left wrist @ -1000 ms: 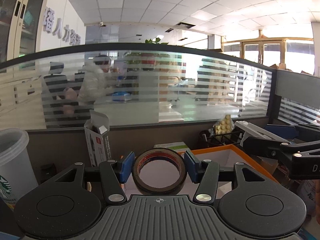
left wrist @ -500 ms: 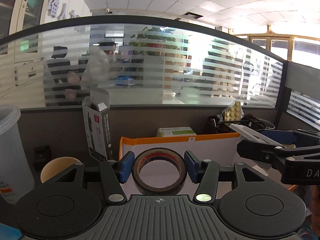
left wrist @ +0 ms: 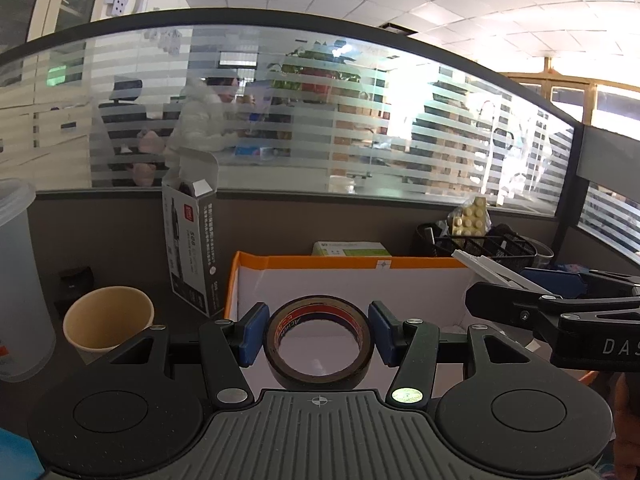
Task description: Organize rigid objects
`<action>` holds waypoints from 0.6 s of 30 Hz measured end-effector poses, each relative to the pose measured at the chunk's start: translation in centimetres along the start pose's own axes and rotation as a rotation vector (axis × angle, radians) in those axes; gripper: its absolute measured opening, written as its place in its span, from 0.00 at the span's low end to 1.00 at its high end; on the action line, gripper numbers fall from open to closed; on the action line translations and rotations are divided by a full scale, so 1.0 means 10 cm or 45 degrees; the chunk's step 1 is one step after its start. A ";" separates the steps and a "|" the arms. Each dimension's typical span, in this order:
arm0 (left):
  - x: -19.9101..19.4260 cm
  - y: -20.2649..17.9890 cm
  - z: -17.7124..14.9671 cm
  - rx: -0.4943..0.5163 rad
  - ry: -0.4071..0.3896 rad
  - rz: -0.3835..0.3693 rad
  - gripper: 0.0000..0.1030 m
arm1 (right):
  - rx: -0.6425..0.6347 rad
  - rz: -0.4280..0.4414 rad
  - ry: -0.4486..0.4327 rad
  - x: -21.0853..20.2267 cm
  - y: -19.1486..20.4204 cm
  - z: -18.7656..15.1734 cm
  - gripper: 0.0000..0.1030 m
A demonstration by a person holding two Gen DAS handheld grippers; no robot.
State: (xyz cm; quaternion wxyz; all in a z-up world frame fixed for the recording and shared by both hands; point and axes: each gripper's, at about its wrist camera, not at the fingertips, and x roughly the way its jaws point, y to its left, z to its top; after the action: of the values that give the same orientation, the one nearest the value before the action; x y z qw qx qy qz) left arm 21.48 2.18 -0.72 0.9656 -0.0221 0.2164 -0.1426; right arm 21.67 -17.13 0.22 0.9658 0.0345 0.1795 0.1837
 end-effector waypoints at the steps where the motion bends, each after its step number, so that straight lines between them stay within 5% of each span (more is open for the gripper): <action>1: 0.01 0.00 -0.01 -0.001 0.004 -0.001 0.51 | -0.001 0.000 0.002 0.01 0.00 0.00 0.77; 18: 0.27 -0.02 -0.11 0.008 0.134 0.007 0.51 | 0.070 -0.018 0.105 0.20 -0.18 -0.13 0.77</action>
State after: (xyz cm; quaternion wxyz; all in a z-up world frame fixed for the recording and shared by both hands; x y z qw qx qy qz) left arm 23.27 1.23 -2.75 0.9533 -0.0110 0.2664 -0.1416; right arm 23.59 -18.06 -1.88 0.9575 0.0523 0.2246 0.1733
